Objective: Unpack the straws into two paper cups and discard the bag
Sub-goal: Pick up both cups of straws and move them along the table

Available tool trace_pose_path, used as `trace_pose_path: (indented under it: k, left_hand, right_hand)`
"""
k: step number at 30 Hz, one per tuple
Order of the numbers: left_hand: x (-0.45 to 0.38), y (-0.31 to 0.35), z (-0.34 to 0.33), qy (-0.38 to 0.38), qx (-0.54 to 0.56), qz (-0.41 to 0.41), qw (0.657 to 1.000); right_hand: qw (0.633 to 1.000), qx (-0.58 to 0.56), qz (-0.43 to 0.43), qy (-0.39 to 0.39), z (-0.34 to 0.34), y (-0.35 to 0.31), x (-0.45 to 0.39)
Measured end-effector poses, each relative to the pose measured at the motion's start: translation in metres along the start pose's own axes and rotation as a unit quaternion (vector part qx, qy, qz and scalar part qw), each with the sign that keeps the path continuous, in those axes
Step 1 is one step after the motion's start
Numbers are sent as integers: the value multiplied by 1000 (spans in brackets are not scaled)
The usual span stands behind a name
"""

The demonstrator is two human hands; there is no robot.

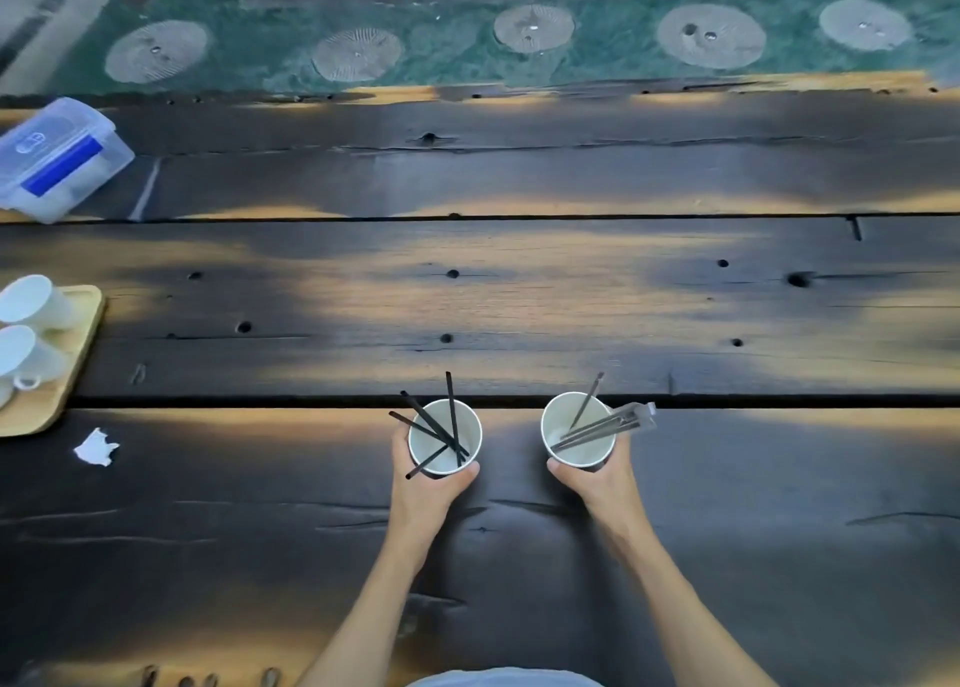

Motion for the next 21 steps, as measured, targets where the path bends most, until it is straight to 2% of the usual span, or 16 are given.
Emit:
trace_pose_path:
  k: [4,9,13,21]
  left_hand:
    - [-10,11,-2,12,17,-7,1000]
    - [-45,41,-10,18,36,-36,999]
    - [-87,72,-23,10,49,-70,996]
    - [-190,119,-65,15,65,-95,993]
  right_hand:
    - [1000,2,9,8,-1,-12,-9]
    - [998,-3,60,18,-16,-44,-40]
    - [995,-16,96,13,-34,-71,-79]
    - [993,-56,90,56,-70,-108,-189]
Point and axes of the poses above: each hand's wrist, its own x-axis away from the middle knuckle, its own z-axis out of the back of the hand, y = z × x, the point moved 1 cm from there along -x, towards the middle knuckle, and after that the axes turned 9 degrees about y, right-handed, at the moved point
